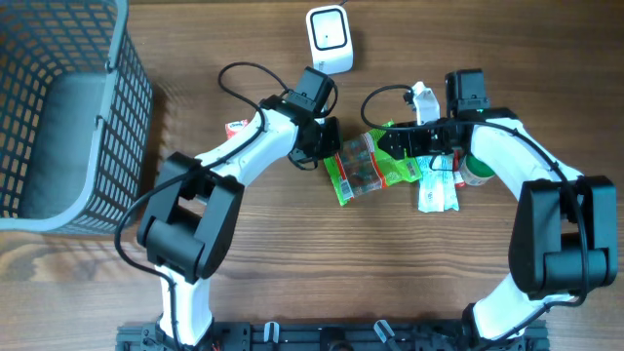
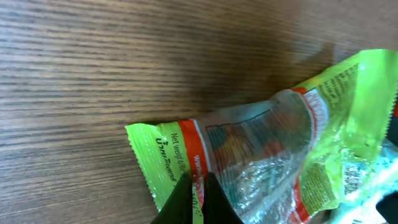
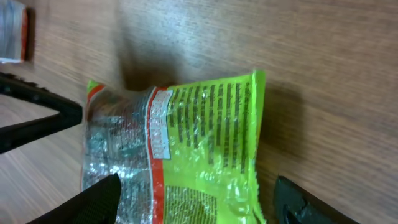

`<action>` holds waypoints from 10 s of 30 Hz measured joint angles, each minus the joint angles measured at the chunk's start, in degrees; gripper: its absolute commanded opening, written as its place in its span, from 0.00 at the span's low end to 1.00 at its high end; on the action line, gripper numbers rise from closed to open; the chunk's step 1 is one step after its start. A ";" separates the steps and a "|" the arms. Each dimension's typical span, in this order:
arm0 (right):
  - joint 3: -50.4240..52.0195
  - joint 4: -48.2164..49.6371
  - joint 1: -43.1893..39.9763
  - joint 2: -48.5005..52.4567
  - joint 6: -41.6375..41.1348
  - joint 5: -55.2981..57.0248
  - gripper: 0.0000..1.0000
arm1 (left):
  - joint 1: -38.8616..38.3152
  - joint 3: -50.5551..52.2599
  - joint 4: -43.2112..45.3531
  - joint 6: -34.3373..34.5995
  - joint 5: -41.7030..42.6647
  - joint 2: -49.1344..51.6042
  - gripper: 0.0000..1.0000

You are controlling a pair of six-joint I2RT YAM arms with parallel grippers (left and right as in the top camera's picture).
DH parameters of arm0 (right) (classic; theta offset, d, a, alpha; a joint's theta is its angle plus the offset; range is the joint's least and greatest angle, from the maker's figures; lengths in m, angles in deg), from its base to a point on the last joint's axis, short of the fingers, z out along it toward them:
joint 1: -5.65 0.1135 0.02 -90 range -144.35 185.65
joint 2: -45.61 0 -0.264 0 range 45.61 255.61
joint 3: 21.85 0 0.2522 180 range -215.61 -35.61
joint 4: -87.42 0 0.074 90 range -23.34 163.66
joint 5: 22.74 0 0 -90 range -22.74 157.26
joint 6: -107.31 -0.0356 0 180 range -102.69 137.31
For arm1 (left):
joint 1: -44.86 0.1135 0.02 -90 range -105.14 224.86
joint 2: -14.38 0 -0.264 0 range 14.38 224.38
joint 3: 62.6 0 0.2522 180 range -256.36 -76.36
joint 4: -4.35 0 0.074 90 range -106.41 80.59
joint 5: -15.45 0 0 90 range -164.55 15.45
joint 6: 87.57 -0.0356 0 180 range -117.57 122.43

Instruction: Scan the item barcode

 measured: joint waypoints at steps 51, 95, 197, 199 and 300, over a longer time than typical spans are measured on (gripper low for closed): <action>11.50 11.85 12.55 0.07 -27.34 -11.45 0.69 | 3.28 7.80 -3.72 -4.57 -4.90 -4.11 0.04; 2.47 -13.92 7.39 -14.01 26.77 -23.26 0.04 | 28.24 9.64 -4.74 -20.96 -11.93 -24.35 1.00; -41.16 8.00 24.06 8.70 25.92 56.37 0.04 | 29.07 9.64 -4.96 -21.81 -11.91 -24.37 1.00; -42.14 -5.90 22.69 -0.11 21.81 49.83 0.04 | 29.07 9.64 -4.83 -21.81 -11.91 -24.37 1.00; -4.70 -15.91 25.51 -3.39 -15.02 18.25 0.49 | 29.07 9.64 -0.87 -21.79 -11.87 -24.37 1.00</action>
